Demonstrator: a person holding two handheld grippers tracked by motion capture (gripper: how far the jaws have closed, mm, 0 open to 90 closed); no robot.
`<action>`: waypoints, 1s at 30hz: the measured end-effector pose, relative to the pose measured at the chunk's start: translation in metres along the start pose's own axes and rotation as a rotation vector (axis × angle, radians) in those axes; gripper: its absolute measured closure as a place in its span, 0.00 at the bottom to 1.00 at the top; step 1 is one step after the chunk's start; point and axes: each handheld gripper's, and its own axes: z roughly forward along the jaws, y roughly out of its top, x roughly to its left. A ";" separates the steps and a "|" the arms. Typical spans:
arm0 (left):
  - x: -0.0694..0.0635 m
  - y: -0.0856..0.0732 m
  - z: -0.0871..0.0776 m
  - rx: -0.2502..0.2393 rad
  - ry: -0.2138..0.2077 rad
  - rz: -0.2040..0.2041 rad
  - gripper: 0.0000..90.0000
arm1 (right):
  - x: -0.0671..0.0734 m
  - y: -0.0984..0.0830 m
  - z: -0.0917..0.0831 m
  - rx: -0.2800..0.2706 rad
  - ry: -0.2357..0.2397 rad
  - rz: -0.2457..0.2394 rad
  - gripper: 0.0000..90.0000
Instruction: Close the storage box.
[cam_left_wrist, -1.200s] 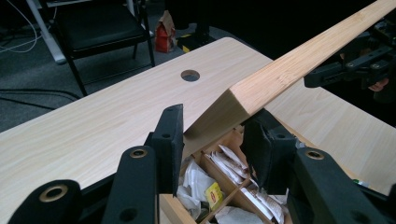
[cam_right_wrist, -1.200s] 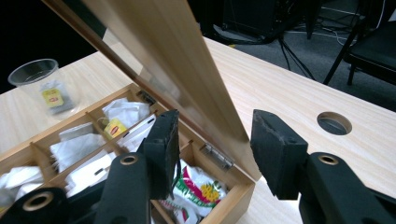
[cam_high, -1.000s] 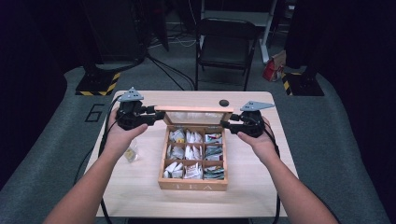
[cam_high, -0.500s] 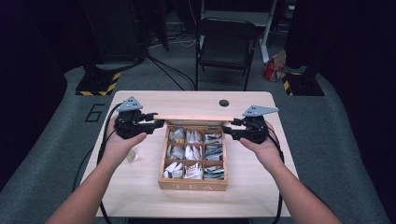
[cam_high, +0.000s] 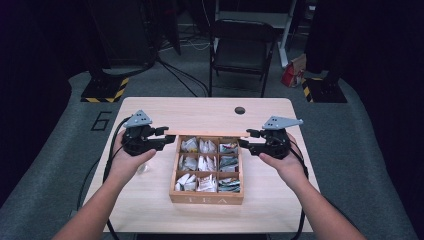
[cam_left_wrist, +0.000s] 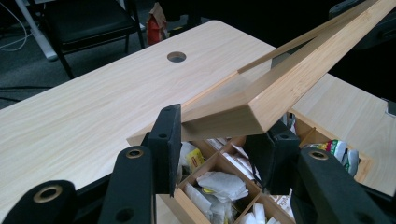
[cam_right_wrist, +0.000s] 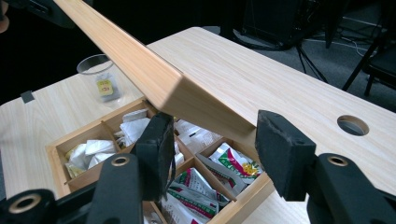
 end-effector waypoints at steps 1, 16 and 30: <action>0.000 0.000 0.000 0.000 0.000 0.000 0.63 | 0.000 0.000 0.000 0.000 0.000 0.000 0.52; -0.007 -0.015 -0.003 -0.003 -0.008 -0.003 0.62 | 0.014 -0.005 -0.015 -0.028 0.024 -0.001 0.54; -0.013 -0.026 -0.004 0.002 -0.001 0.012 0.62 | 0.021 -0.016 -0.018 -0.039 0.024 0.013 0.54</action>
